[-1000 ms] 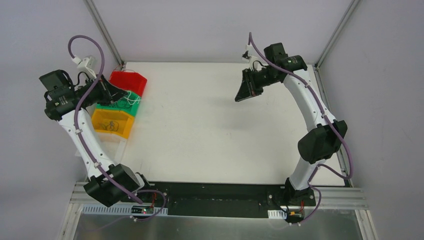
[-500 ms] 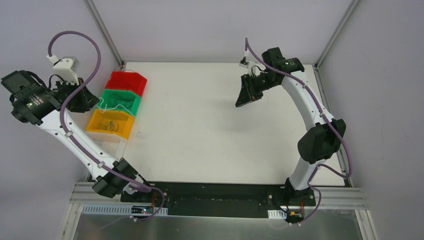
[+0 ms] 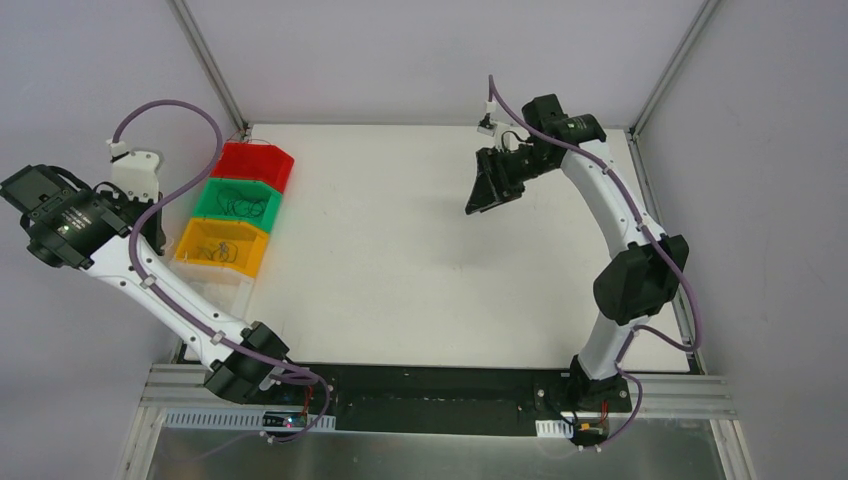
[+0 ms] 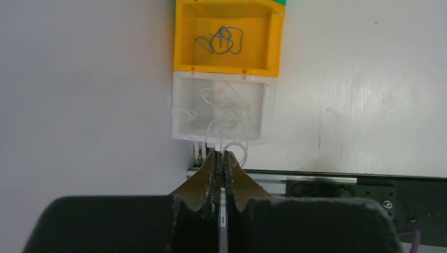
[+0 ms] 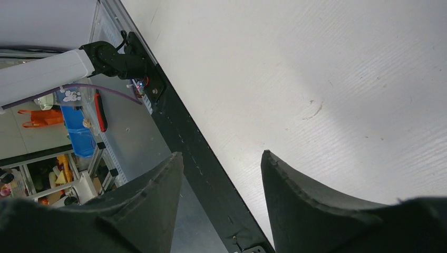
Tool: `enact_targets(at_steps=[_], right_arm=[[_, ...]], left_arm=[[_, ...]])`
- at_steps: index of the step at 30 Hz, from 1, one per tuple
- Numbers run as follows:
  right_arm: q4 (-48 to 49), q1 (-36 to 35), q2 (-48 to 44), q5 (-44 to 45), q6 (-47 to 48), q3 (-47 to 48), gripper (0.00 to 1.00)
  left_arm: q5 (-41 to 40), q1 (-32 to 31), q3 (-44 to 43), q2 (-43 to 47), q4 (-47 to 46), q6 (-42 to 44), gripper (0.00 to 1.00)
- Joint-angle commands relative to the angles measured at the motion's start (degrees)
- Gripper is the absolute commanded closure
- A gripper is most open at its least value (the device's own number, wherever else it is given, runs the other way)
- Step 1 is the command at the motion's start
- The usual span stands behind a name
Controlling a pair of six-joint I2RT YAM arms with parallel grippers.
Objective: Untangle the cables
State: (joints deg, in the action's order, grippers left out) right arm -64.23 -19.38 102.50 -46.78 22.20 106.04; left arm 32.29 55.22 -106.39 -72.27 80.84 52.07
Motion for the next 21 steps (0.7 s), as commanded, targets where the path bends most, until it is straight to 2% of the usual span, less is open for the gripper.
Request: enact_targets(at_steps=[1, 9, 13, 21], right_arm=[[-1.7, -0.2, 1.3, -1.5, 0.8, 3.9, 0.41], [-2.4, -0.2, 1.1, -0.9, 0.5, 3.9, 0.41], [-2.4, -0.3, 0.6, -0.6, 0.0, 3.4, 0.41], [-2.4, -0.6, 0.0, 0.1, -1.8, 2.6, 0.41]], left_arm=[[-6.0, 2.0, 3.5, 0.6, -4.9, 5.6, 1.0], [-6.1, 4.4, 12.7, 0.2, -10.0, 7.9, 1.0], [-6.4, 4.4, 20.5, 1.2, -13.5, 8.7, 1.0], [-3.9, 4.3, 31.2, -1.0, -23.0, 4.6, 1.0]])
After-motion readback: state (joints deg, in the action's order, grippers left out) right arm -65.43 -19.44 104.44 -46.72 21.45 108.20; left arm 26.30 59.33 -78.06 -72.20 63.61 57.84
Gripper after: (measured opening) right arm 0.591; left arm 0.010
